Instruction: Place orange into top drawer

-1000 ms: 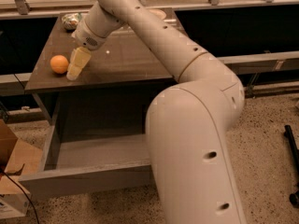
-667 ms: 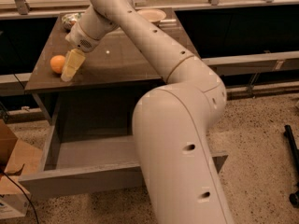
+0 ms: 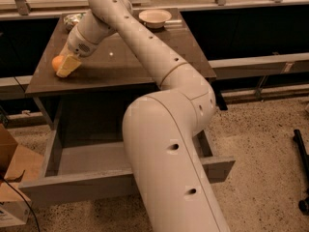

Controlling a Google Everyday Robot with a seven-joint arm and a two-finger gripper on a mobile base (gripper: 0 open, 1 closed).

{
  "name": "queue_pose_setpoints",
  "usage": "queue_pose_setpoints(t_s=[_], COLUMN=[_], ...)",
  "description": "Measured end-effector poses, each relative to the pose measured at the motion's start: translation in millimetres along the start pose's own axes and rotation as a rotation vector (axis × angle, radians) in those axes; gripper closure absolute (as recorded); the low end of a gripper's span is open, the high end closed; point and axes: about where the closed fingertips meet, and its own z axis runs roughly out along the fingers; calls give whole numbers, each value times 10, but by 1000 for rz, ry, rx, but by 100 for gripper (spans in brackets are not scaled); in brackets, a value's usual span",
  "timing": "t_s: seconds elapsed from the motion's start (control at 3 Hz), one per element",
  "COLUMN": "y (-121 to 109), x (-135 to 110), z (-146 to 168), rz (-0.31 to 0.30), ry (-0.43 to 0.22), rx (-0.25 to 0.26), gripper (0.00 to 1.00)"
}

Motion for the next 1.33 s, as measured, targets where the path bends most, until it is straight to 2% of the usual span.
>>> queue_pose_setpoints(t_s=[0.33,0.67,1.0,1.33], y=[16,134,370,761], x=[-39,-116,-239,-242], z=[-61,-327,-804,-1299], rz=[-3,0,25,67], ry=[5,-13,-48,-58], rx=[9,53,144,223], gripper=[73,96,100,100])
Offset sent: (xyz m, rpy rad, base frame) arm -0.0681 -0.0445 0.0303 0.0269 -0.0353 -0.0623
